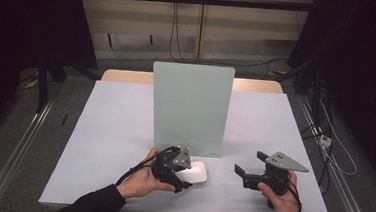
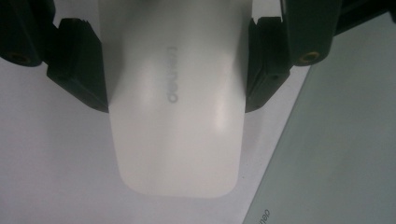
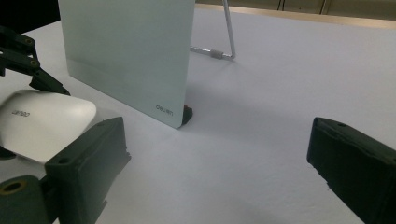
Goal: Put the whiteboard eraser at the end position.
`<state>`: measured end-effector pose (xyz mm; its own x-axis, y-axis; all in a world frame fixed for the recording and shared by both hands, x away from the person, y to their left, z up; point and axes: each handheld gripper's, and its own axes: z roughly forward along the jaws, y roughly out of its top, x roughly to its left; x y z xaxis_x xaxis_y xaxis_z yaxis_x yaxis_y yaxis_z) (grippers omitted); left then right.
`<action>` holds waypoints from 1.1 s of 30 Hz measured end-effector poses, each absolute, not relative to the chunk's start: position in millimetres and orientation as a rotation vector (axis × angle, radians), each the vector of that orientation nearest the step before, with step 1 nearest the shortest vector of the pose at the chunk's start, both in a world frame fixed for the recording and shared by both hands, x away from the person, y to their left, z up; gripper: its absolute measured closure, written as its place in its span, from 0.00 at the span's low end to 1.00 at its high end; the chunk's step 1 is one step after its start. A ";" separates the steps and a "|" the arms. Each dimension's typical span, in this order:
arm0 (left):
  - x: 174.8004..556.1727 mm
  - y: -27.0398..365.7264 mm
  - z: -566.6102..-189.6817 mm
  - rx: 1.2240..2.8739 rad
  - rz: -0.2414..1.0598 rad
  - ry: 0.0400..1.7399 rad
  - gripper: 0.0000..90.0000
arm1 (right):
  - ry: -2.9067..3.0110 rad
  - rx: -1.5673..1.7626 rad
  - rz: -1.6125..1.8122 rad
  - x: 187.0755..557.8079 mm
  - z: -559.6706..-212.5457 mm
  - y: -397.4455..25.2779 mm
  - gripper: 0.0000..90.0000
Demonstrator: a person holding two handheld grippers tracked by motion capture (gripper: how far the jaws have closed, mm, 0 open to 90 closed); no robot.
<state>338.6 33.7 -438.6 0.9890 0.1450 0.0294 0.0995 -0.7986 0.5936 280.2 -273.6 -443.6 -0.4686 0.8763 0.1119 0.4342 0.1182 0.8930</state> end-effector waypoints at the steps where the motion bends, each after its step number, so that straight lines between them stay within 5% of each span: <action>1: 338.7 33.8 -438.6 2.504 0.094 0.169 0.34 | 1.956 1.266 1.316 280.2 -443.5 -273.6 0.05; 18: 344.2 38.9 -446.7 2.447 0.050 0.227 0.33 | 1.958 1.269 1.314 280.3 -444.3 -274.6 0.05; 24: 345.8 40.0 -447.4 2.422 0.080 0.247 0.18 | 1.958 1.275 1.318 280.7 -444.8 -274.4 0.05; 33: 347.7 47.9 -437.4 2.334 0.080 0.297 0.09 | 1.953 1.275 1.321 280.2 -444.8 -275.2 0.05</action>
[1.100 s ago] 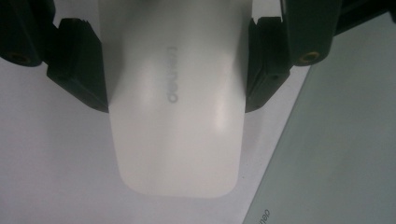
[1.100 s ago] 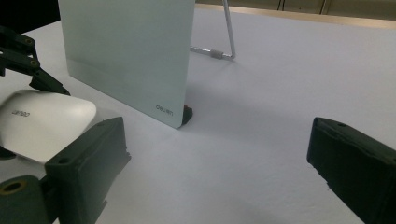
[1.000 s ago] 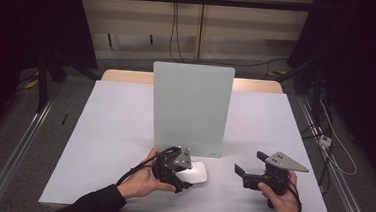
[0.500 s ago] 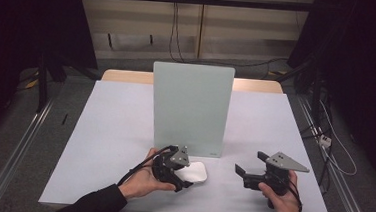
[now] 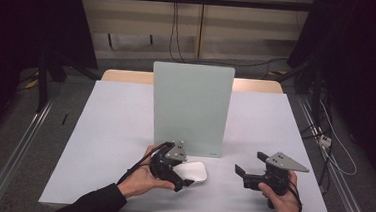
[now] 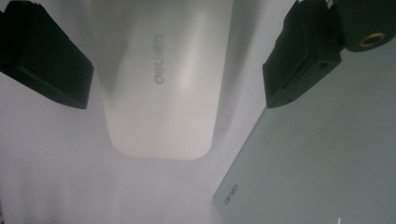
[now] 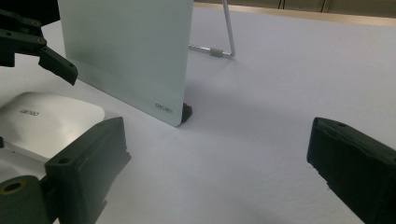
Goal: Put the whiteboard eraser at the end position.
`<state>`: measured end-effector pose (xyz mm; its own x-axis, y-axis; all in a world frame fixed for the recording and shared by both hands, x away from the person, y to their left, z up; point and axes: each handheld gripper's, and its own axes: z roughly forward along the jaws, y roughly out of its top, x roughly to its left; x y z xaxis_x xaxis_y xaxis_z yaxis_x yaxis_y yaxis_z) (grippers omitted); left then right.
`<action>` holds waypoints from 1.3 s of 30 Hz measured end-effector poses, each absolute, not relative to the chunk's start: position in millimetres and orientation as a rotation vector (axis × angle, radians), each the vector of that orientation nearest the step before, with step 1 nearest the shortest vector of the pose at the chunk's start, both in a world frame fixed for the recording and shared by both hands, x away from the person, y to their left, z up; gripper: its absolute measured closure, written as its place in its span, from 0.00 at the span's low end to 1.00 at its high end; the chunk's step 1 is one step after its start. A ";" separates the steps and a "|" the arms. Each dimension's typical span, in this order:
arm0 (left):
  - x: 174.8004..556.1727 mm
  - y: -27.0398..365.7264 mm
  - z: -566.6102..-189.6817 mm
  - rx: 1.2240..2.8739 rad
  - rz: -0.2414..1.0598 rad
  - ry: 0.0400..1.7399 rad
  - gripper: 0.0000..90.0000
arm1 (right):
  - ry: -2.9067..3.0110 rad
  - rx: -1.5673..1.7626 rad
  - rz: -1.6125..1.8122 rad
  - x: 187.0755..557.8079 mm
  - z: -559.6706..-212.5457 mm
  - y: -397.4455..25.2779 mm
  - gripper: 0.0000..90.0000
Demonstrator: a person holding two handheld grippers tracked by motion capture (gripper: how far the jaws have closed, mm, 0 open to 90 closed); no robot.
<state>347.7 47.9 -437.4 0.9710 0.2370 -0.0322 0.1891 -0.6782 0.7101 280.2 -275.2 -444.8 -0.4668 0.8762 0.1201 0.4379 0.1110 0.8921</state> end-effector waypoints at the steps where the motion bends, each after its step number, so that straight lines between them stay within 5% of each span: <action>1: 347.4 48.8 -437.4 2.314 0.083 0.301 0.09 | 1.954 1.273 1.317 280.3 -444.7 -275.3 0.05; 39: 352.6 121.5 -402.5 1.997 0.326 0.614 0.06 | 1.950 1.277 1.301 277.3 -443.9 -274.5 0.05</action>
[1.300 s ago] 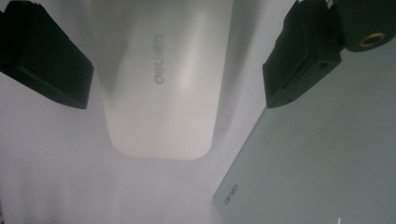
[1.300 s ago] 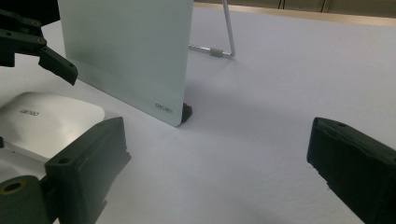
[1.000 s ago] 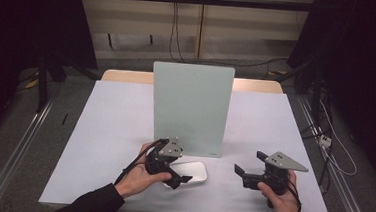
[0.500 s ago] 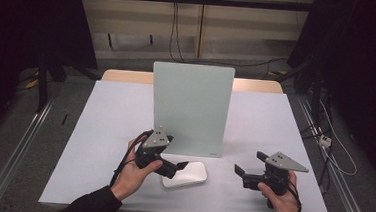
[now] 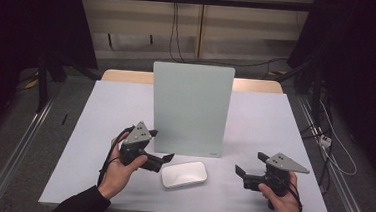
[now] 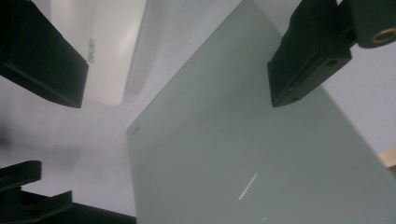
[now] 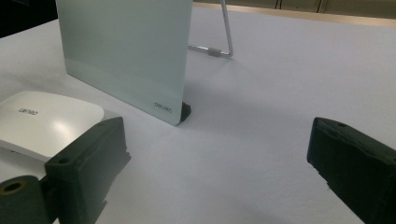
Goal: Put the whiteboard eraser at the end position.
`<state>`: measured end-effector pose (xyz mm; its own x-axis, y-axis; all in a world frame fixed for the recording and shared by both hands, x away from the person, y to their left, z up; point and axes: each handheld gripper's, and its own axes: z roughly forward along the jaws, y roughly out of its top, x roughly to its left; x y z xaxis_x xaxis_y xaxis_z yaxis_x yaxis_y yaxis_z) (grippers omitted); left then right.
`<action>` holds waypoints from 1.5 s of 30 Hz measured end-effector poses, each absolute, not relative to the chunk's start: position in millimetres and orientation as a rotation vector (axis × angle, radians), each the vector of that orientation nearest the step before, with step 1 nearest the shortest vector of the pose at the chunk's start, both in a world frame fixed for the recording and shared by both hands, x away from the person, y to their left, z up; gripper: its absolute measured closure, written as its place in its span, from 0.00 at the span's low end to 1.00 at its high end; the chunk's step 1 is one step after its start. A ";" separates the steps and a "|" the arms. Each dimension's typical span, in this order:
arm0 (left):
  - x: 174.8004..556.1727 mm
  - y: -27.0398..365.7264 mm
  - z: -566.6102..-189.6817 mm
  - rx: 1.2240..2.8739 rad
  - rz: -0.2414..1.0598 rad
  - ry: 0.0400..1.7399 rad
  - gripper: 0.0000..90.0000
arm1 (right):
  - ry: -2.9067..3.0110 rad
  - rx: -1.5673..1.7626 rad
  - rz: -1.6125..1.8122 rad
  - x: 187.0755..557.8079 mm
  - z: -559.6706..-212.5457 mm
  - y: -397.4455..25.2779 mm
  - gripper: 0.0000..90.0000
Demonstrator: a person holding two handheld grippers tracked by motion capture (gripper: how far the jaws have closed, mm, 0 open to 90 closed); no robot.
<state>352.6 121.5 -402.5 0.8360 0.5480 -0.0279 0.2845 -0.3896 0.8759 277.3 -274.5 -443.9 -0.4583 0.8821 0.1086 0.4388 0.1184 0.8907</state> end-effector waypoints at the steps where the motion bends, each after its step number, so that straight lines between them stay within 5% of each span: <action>1: 352.2 123.6 -402.5 1.998 0.329 0.623 0.06 | 1.950 1.277 1.300 277.3 -444.0 -274.6 0.05; 45: 319.4 193.5 -422.8 1.892 0.448 0.824 0.06 | 1.927 1.321 1.284 276.3 -445.2 -277.4 0.04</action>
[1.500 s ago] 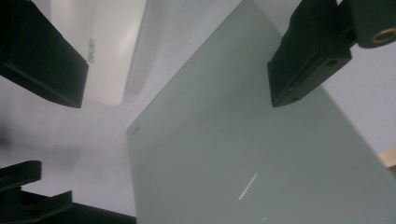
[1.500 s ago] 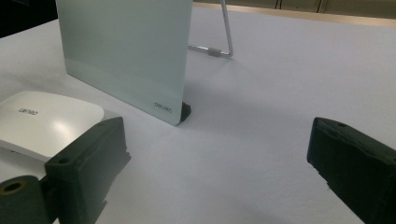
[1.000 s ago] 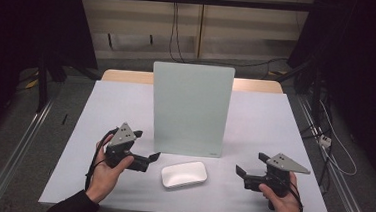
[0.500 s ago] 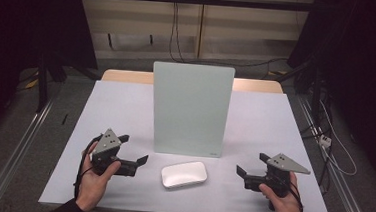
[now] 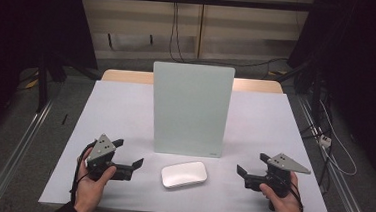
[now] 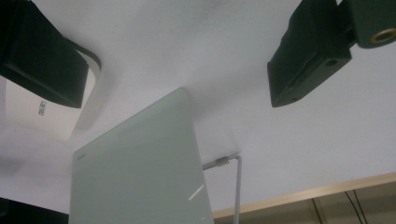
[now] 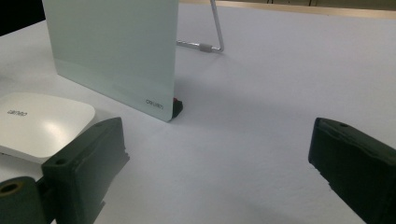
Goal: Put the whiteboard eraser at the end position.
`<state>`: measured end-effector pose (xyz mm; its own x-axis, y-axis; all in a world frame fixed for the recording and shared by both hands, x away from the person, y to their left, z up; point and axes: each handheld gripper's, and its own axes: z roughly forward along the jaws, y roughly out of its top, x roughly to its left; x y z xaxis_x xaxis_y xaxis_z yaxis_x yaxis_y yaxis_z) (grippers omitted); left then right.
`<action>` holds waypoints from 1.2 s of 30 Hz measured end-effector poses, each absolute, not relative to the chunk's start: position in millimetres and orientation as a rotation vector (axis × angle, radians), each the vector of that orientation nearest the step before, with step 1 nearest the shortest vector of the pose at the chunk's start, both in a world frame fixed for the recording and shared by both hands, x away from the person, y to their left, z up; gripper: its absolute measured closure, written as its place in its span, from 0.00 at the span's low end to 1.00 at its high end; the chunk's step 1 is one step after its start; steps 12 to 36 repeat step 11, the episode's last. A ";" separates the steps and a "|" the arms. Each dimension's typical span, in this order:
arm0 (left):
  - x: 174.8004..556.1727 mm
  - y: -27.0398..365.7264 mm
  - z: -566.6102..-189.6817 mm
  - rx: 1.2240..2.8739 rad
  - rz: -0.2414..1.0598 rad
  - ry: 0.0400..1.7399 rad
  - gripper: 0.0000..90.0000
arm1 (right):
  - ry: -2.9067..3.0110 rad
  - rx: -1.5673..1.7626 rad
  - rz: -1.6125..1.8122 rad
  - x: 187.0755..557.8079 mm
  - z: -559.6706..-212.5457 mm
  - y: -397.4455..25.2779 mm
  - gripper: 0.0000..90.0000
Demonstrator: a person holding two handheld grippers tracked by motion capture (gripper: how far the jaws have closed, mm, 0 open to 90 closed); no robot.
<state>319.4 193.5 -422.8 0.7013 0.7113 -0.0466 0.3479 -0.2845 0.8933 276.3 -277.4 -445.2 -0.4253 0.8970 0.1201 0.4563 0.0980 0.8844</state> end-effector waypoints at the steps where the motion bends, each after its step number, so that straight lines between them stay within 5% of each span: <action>1: 318.2 193.7 -423.2 1.882 0.453 0.827 0.06 | 1.928 1.319 1.284 276.2 -445.1 -277.4 0.04; 36: 319.2 198.1 -428.2 1.868 0.441 0.846 0.06 | 1.920 1.323 1.280 276.3 -444.9 -278.0 0.05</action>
